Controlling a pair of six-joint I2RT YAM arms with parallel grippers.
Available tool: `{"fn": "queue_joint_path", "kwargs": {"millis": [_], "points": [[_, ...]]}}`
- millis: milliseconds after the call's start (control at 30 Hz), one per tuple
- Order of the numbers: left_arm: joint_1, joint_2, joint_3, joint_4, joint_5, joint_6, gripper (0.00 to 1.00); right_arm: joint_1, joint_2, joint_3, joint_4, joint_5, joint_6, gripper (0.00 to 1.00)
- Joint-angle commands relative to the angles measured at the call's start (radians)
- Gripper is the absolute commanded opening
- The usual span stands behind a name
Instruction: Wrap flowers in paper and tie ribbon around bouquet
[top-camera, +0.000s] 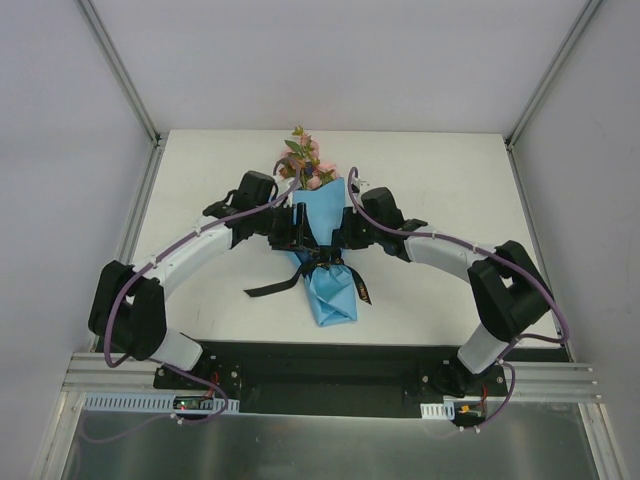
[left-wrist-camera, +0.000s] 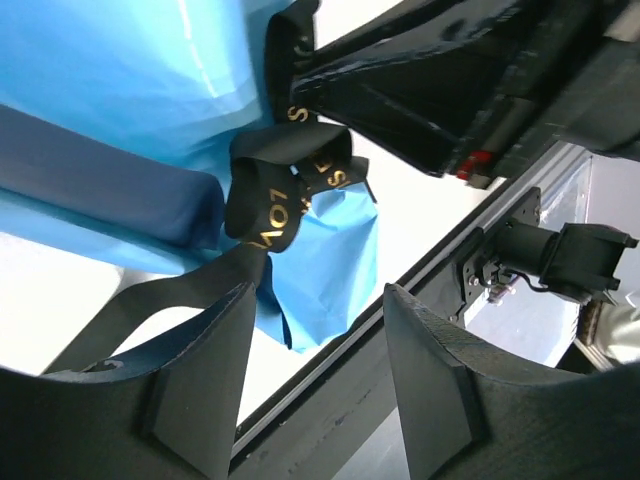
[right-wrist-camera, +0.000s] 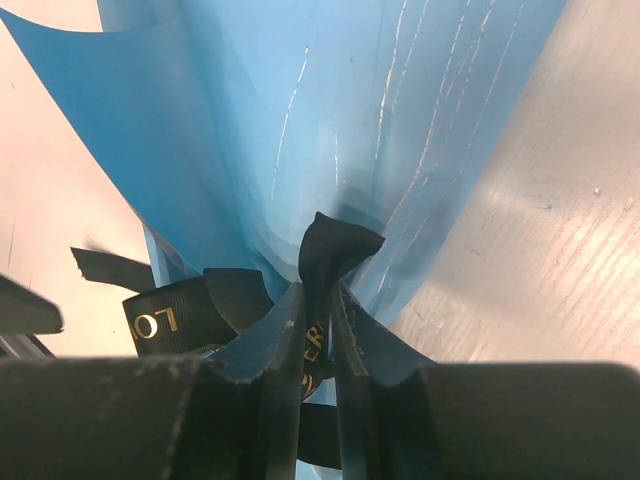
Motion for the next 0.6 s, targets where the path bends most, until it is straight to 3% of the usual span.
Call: {"fn": "queue_joint_path", "kwargs": {"millis": [0, 167, 400, 500, 567], "points": [[-0.006, 0.046, -0.011, -0.014, -0.077, -0.063, 0.55, -0.002, -0.055, 0.001, 0.039, 0.008, 0.0, 0.19], [-0.018, 0.106, 0.026, -0.014, -0.161, -0.144, 0.59, -0.002, -0.063, 0.001, 0.041, 0.006, 0.001, 0.19], [-0.046, 0.178, 0.069, -0.003, -0.152, -0.175, 0.59, -0.001, -0.06, 0.004, 0.041, 0.0, 0.004, 0.19], [-0.059, 0.187, 0.084, 0.002, -0.154, -0.175, 0.56, 0.001, -0.062, 0.001, 0.041, -0.002, 0.003, 0.19], [-0.063, 0.187, 0.086, 0.011, -0.144, -0.177, 0.49, -0.001, -0.065, -0.001, 0.041, 0.0, 0.004, 0.19]]}}
